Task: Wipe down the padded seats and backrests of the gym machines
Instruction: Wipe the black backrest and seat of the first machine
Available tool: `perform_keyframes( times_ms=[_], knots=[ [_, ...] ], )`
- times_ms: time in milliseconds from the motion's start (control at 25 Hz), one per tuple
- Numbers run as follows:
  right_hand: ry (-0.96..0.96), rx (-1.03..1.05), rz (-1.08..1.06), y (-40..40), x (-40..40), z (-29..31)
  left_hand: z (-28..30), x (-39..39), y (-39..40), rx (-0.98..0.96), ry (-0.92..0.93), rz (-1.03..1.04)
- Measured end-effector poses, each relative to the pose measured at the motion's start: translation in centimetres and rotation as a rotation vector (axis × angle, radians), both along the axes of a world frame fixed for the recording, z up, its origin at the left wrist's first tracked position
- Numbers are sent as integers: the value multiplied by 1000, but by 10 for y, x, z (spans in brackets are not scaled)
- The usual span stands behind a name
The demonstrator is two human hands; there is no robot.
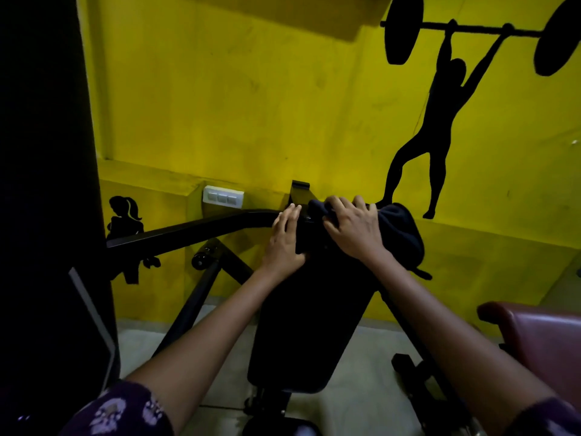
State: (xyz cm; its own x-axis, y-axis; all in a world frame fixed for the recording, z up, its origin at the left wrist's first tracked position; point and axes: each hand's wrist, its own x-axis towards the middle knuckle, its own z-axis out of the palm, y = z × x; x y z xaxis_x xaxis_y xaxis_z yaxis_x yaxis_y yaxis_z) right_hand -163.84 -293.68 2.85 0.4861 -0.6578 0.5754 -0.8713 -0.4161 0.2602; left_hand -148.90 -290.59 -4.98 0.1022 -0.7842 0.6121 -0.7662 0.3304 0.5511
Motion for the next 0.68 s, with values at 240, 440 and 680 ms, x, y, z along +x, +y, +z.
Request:
perform_keyframes(
  times_ms=[240,440,680],
  knots=[
    [-187,71,-219,13,-3,-25,-17,-1,15,44,160,-52],
    [-6,-7,24,15,31,-18,-20,-6,16,120,130,-62],
    [-121,-7,-65,10,52,-16,-35,49,38,281,24,-96]
  ],
)
